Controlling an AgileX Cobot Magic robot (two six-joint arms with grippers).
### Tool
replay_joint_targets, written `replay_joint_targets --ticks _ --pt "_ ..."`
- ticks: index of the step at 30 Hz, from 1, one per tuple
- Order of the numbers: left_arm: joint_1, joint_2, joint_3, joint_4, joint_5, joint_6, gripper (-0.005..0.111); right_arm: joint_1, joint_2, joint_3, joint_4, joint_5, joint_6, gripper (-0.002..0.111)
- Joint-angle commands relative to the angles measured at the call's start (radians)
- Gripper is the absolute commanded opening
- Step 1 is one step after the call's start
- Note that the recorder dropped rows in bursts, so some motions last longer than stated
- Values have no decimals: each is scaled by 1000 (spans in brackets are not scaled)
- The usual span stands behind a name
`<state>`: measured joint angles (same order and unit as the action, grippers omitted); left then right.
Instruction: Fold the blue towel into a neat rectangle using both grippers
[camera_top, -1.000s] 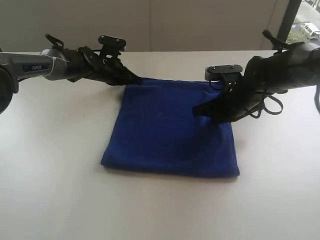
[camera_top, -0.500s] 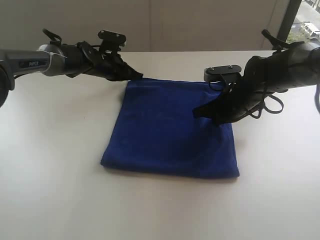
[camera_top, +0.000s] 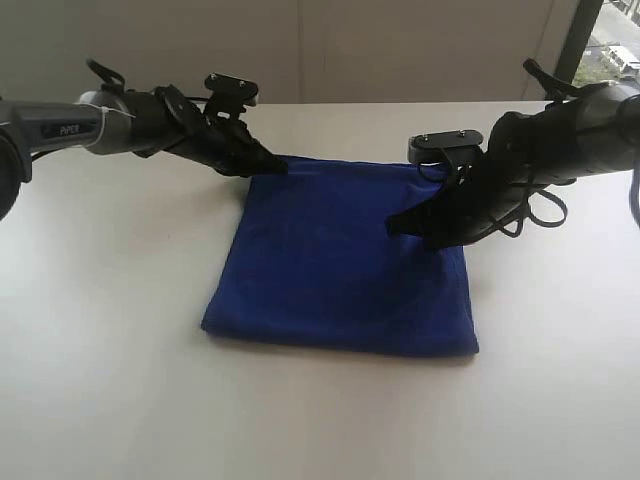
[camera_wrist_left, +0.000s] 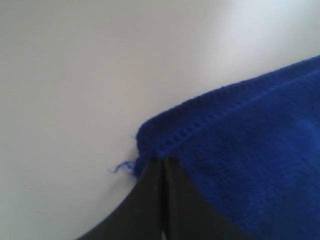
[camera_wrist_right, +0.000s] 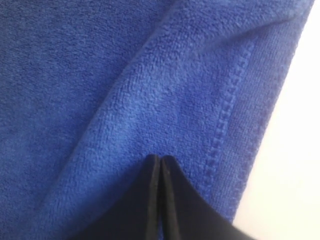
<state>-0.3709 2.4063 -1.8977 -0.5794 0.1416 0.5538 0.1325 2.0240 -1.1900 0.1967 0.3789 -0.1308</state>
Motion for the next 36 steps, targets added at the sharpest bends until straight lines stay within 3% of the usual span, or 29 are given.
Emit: replay_joint_targets --ticks 1,12,18,28,36 --pt "-3 -3 1 -11 33 4 0 -5 3 5 -18 16 5 0" --pt "-3 59 1 -11 -147 4 0 -5 3 5 -18 27 -32 0" --pt "-3 62 1 -11 -148 4 0 -5 3 5 -18 23 -32 0" --pt "18 -21 1 13 -29 11 0 -5 -19 5 -13 -92 -22 0" --pt "70 -104 1 35 239 -7 0 -5 -106 5 -11 -109 -20 0"
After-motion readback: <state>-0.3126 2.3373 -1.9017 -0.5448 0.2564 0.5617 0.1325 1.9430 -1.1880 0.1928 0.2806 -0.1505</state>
